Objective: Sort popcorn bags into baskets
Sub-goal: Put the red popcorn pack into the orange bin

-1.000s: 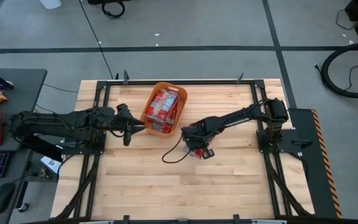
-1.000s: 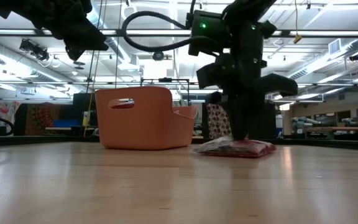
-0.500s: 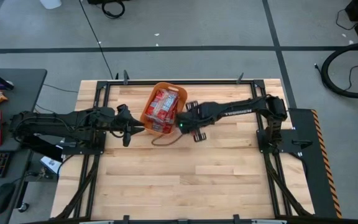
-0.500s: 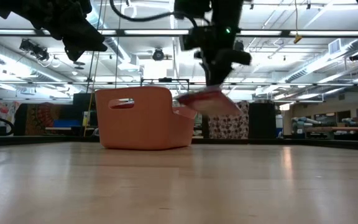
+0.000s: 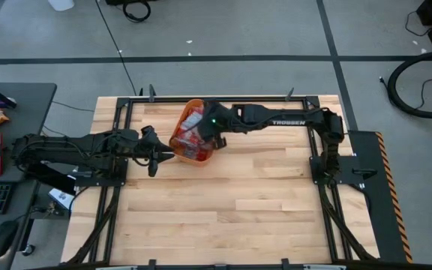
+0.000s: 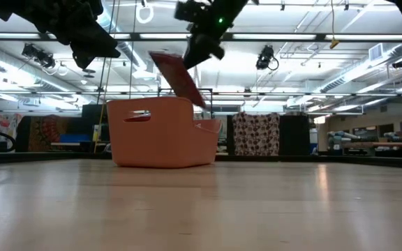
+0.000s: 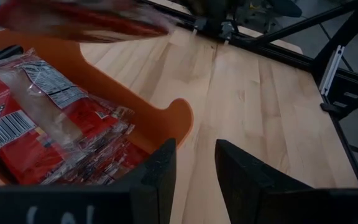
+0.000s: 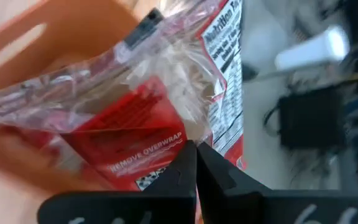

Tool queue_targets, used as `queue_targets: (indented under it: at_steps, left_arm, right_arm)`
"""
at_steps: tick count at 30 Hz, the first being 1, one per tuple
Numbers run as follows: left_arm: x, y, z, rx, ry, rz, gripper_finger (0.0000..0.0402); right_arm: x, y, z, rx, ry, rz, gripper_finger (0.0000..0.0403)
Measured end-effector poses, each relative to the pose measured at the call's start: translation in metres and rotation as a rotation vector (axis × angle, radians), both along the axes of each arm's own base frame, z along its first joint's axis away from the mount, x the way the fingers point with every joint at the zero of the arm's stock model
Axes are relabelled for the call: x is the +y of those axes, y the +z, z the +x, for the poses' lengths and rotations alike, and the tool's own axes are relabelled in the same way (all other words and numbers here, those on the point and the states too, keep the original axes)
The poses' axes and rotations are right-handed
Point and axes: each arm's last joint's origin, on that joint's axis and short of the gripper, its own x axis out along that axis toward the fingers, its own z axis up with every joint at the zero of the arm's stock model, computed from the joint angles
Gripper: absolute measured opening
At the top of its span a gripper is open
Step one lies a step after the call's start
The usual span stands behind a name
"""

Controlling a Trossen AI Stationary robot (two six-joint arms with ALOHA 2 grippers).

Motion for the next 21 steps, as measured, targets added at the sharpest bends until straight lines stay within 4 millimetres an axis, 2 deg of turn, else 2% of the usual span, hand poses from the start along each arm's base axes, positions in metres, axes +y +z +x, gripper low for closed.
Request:
queue_targets:
  at_steps: [7, 12, 16, 21]
  left_arm:
    - [0.0, 0.0, 0.0, -0.007, 0.004, -0.031, 0.0116]
    - [-0.004, 0.008, 0.001, -0.084, -0.102, -0.03, 0.0116]
    - [-0.011, 0.011, -0.003, -0.197, -0.175, 0.003, 0.0116]
    - [-0.014, -0.006, -0.014, -0.226, -0.125, 0.014, 0.0116]
  right_arm:
    - [-0.035, -0.024, 0.003, -0.083, 0.13, -0.05, 0.0005]
    - [-0.058, -0.046, -0.002, -0.122, 0.149, -0.044, 0.0008]
    - [-0.068, -0.058, -0.005, -0.18, 0.152, -0.074, 0.001]
    - [-0.07, -0.063, -0.007, -0.212, 0.213, -0.028, 0.0016]
